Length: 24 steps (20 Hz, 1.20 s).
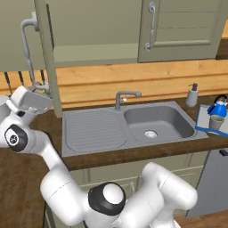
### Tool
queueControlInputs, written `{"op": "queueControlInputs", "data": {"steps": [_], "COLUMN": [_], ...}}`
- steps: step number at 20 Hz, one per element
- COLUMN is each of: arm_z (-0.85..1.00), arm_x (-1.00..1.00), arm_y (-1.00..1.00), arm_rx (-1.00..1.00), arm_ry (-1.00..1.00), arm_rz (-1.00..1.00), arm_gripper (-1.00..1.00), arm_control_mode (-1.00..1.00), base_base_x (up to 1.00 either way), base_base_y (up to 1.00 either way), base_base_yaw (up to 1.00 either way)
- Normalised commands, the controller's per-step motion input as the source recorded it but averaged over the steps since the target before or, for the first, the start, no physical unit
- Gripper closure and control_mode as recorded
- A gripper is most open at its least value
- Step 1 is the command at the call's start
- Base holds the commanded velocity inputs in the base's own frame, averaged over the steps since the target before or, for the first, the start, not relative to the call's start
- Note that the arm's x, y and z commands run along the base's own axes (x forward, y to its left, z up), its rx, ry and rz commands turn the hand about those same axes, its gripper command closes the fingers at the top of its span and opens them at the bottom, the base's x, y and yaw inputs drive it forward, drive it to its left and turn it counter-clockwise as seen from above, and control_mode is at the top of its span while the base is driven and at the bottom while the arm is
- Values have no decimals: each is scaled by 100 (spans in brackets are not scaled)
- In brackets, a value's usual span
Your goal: Pick the kettle from the counter and place it on the tray. Then pick the mug from the cabinet and place it on the tray. Then close the cabinet doors.
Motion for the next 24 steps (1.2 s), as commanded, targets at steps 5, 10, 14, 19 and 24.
{"op": "queueControlInputs", "data": {"steps": [5,10,14,19,24], "arm_z": [31,37,33,18,6], "arm_x": [-11,-1,15,21,34], "arm_y": [-41,-58,-63,-69,-68], "arm_rx": [17,18,16,15,14], "arm_ry": [1,5,9,8,10], "arm_rz": [0,1,5,11,16], "arm_gripper": [-100,-100,-100,-100,-100], "arm_control_mode": [-100,-100,-100,-100,-100], "base_base_x": [0,0,0,0,0], "base_base_y": [0,0,0,0,0], "base_base_yaw": [0,0,0,0,0]}}
